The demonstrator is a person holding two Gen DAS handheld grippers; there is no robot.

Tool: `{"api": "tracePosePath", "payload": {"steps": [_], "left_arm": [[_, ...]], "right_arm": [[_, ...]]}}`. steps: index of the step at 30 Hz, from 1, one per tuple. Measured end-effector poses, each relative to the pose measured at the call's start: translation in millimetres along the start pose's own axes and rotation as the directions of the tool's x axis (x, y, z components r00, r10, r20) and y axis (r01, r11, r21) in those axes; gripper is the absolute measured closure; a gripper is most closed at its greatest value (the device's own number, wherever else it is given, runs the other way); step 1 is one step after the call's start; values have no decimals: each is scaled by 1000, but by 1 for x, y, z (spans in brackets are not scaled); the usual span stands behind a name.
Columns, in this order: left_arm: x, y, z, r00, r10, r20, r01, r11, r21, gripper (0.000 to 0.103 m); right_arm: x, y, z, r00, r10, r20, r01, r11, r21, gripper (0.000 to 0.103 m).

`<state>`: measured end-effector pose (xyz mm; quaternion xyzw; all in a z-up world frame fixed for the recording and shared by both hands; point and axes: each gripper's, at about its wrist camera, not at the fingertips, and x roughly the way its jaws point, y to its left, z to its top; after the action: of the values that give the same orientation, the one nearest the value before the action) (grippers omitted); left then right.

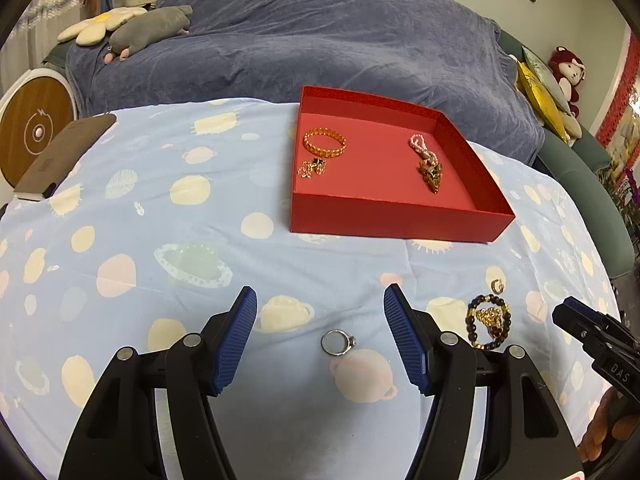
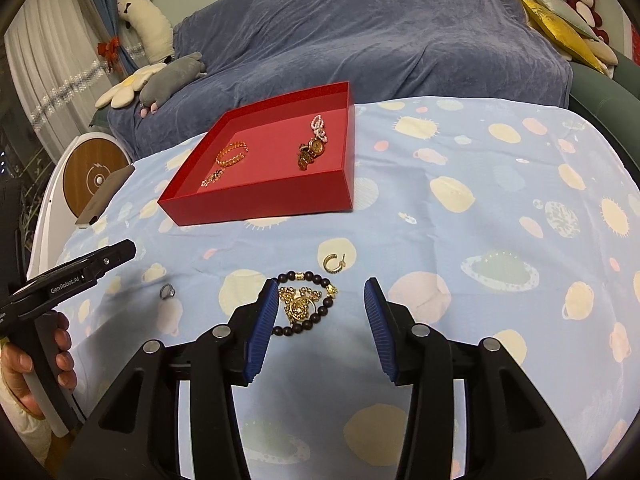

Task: Organize jewelry
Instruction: 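Withdraw both tools from the box toward the remaining jewelry, then grasp the silver ring with the left tool while the right tool grasps the beaded bracelet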

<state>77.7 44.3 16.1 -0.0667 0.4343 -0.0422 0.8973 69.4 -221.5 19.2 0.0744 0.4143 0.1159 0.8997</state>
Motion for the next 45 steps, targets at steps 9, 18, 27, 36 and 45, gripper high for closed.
{"api": "tracePosePath", "payload": {"steps": [9,18,27,36,45], "left_arm": [[9,-3,-19,999,3,-44,-1,999,51,39],[18,-3,-35,997,12,-79,-5,996,88,39],[17,3,-38,996,-8,-91,16,996,85,39],[21,2,-44,994,-15,-111,25,996,87,39],[25,-1,-42,993,-14,-113,24,995,93,39]], "right_arm": [[14,3,-16,999,-1,-54,-1,999,-35,60],[27,27,-25,995,30,-91,-39,994,-105,60],[38,34,-20,995,32,-91,-42,993,-112,66],[50,40,-13,996,26,-89,-38,991,-131,68],[63,31,-13,996,-6,-93,-6,992,-126,92]]}}
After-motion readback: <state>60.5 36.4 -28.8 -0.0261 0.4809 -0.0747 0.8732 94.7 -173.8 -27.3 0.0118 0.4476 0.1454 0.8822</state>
